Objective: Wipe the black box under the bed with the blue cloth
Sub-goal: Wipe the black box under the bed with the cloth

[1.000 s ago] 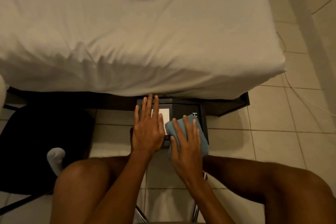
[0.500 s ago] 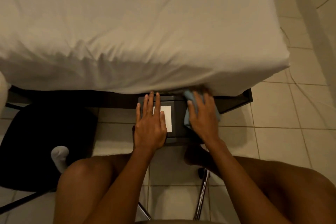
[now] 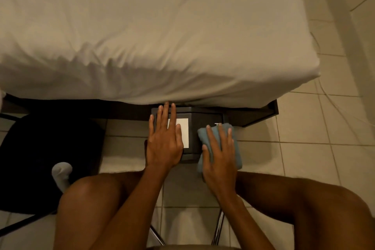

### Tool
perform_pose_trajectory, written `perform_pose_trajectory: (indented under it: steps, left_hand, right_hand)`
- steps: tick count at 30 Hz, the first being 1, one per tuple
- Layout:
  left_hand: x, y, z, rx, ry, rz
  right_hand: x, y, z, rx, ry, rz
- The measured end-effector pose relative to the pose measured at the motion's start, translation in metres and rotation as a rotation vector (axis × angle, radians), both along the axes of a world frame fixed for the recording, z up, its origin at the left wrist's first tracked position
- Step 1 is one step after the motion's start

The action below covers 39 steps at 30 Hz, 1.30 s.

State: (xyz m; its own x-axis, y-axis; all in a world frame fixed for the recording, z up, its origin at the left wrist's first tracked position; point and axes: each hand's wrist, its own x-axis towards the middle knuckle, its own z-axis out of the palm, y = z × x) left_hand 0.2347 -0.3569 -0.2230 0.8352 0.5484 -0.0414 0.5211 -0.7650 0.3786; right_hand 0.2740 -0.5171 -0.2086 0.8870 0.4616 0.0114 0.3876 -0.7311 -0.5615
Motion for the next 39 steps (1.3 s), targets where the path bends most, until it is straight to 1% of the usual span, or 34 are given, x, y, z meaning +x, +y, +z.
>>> perform_pose_trajectory:
  steps: [1, 3, 4, 6, 7, 8, 9, 10, 11, 12, 13, 15, 17, 18, 20, 22, 23, 25, 27, 28, 30, 31, 32, 34, 35, 37, 39]
  left_hand:
    - [0.0, 0.0, 0.0, -0.002, 0.001, 0.0]
    - [0.0, 0.0, 0.0, -0.003, -0.003, -0.004]
    - [0.0, 0.0, -0.001, -0.003, -0.009, -0.004]
    - [0.0, 0.0, 0.0, 0.002, -0.008, -0.007]
    - [0.0, 0.0, 0.0, 0.002, -0.004, -0.009]
    - [0.001, 0.0, -0.001, 0.001, -0.004, -0.007]
    - [0.0, 0.0, -0.001, -0.001, -0.003, -0.002]
    - [0.0, 0.0, -0.002, -0.002, -0.002, 0.001]
    - [0.0, 0.001, -0.002, -0.001, -0.003, 0.0]
    - [0.0, 0.001, -0.003, 0.001, -0.007, -0.002]
    - [0.0, 0.0, -0.003, 0.001, -0.011, -0.004]
    - [0.0, 0.0, -0.003, 0.003, -0.021, -0.001]
    - [0.0, 0.0, -0.002, 0.012, -0.017, -0.003]
    - [0.0, 0.0, -0.003, 0.01, -0.016, -0.003]
    - [0.0, 0.001, -0.003, 0.003, -0.014, 0.0]
    - [0.0, 0.001, -0.004, 0.005, -0.012, -0.001]
    - [0.0, 0.001, -0.004, 0.013, -0.011, -0.002]
    - [0.0, 0.001, -0.004, 0.022, -0.015, -0.002]
    - [0.0, 0.001, -0.004, 0.01, -0.015, -0.011]
    - [-0.001, 0.001, -0.005, 0.01, -0.019, -0.01]
    - [0.0, 0.002, -0.005, 0.015, -0.019, -0.004]
    - [0.0, 0.002, -0.005, 0.01, -0.022, -0.005]
    - [0.0, 0.001, -0.005, 0.006, -0.027, -0.006]
    - [0.0, 0.0, -0.003, 0.007, -0.031, -0.006]
    - [0.0, 0.0, -0.002, 0.008, -0.028, -0.005]
    - [-0.001, 0.001, 0.0, 0.01, -0.023, -0.006]
    - [-0.001, 0.0, 0.0, 0.006, -0.021, 0.001]
  right_hand:
    - [-0.007, -0.001, -0.002, -0.009, -0.017, 0.089]
    - [0.021, 0.012, -0.004, -0.021, -0.058, 0.166]
    - [0.043, 0.021, -0.001, -0.038, -0.069, 0.14]
    - [0.063, 0.024, 0.003, -0.036, -0.033, -0.009]
    - [0.054, 0.022, 0.002, -0.028, -0.011, -0.09]
    - [0.036, 0.018, -0.003, -0.015, 0.013, -0.121]
    - [0.013, 0.015, -0.004, 0.003, 0.023, -0.079]
    - [-0.008, 0.012, -0.007, 0.021, 0.008, 0.028]
    - [-0.012, 0.011, -0.013, 0.034, -0.025, 0.14]
    - [-0.001, 0.014, -0.014, 0.032, -0.045, 0.204]
    - [0.019, 0.021, -0.012, 0.0, -0.049, 0.192]
    - [0.053, 0.029, -0.002, -0.033, -0.031, 0.028]
    - [0.041, 0.026, 0.001, -0.026, -0.014, -0.147]
    - [0.022, 0.023, -0.001, -0.02, 0.001, -0.16]
    - [-0.016, 0.017, -0.002, 0.016, 0.008, -0.027]
    - [-0.002, 0.018, -0.004, 0.013, 0.013, 0.079]
    - [0.018, 0.023, -0.004, -0.023, -0.007, 0.074]
    - [0.048, 0.033, 0.002, -0.046, -0.019, -0.027]
    - [0.029, 0.035, 0.0, -0.046, 0.002, -0.139]
    - [0.007, 0.035, 0.001, -0.041, 0.013, -0.139]
    - [-0.027, 0.028, 0.001, -0.014, 0.003, -0.018]
    - [-0.022, 0.024, -0.002, -0.007, -0.003, 0.059]
    - [-0.006, 0.024, -0.003, -0.023, -0.011, 0.088]
    - [0.035, 0.029, -0.001, -0.055, -0.001, -0.007]
    - [0.042, 0.028, 0.001, -0.041, 0.013, -0.059]
    - [0.025, 0.023, 0.0, -0.011, 0.028, -0.079]
    - [-0.008, 0.009, -0.002, 0.029, 0.044, -0.016]
